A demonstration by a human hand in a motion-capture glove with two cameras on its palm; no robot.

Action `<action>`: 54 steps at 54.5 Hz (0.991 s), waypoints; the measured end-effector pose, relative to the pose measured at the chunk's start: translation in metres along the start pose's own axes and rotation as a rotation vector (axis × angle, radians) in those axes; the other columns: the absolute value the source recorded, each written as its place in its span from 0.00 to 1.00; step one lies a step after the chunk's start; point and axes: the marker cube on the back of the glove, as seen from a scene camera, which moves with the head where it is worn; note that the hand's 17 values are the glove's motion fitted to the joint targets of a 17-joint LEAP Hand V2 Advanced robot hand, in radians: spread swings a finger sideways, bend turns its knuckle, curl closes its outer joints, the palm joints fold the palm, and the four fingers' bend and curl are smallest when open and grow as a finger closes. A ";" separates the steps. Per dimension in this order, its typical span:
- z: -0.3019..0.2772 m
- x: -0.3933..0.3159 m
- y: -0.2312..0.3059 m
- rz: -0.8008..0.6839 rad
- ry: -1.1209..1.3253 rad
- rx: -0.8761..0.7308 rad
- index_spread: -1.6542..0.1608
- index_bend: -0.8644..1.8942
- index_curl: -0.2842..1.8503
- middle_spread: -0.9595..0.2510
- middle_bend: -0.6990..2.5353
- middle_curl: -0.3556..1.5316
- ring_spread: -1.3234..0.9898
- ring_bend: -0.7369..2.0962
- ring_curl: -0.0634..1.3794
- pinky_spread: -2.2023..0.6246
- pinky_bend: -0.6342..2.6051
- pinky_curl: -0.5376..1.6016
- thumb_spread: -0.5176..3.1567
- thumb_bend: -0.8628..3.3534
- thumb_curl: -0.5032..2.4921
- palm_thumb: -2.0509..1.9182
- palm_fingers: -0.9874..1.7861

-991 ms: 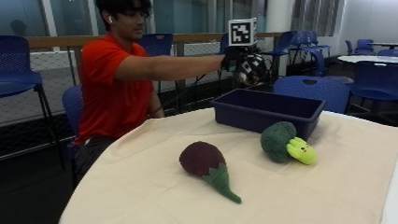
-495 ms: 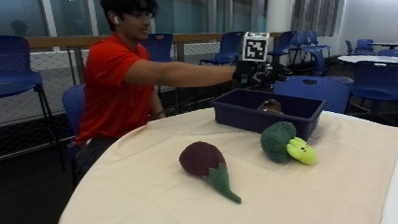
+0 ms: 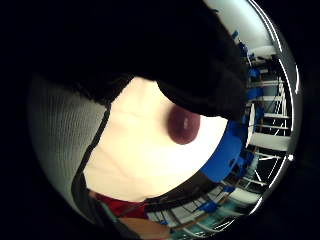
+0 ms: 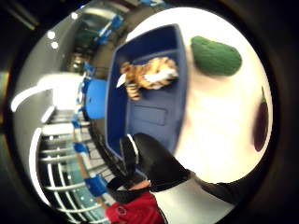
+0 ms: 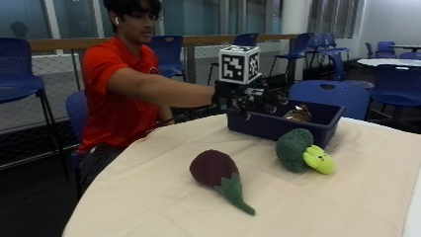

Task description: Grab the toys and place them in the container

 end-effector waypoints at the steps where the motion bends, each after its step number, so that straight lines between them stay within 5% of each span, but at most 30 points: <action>1: 0.002 0.011 0.001 0.014 0.004 -0.004 0.72 0.36 0.26 0.73 0.26 0.36 0.59 0.32 0.21 0.83 0.56 0.42 0.42 0.19 0.28 0.50 0.28; 25: 0.062 0.159 0.016 0.253 0.031 -0.095 0.72 0.36 0.24 0.74 0.26 0.34 0.60 0.32 0.19 0.83 0.56 0.41 0.40 0.19 0.25 0.49 0.29; 54: 0.106 0.179 0.013 0.290 0.041 -0.130 0.68 0.43 0.28 0.74 0.25 0.28 0.60 0.38 0.21 0.79 0.58 0.42 0.44 0.20 0.25 0.53 0.36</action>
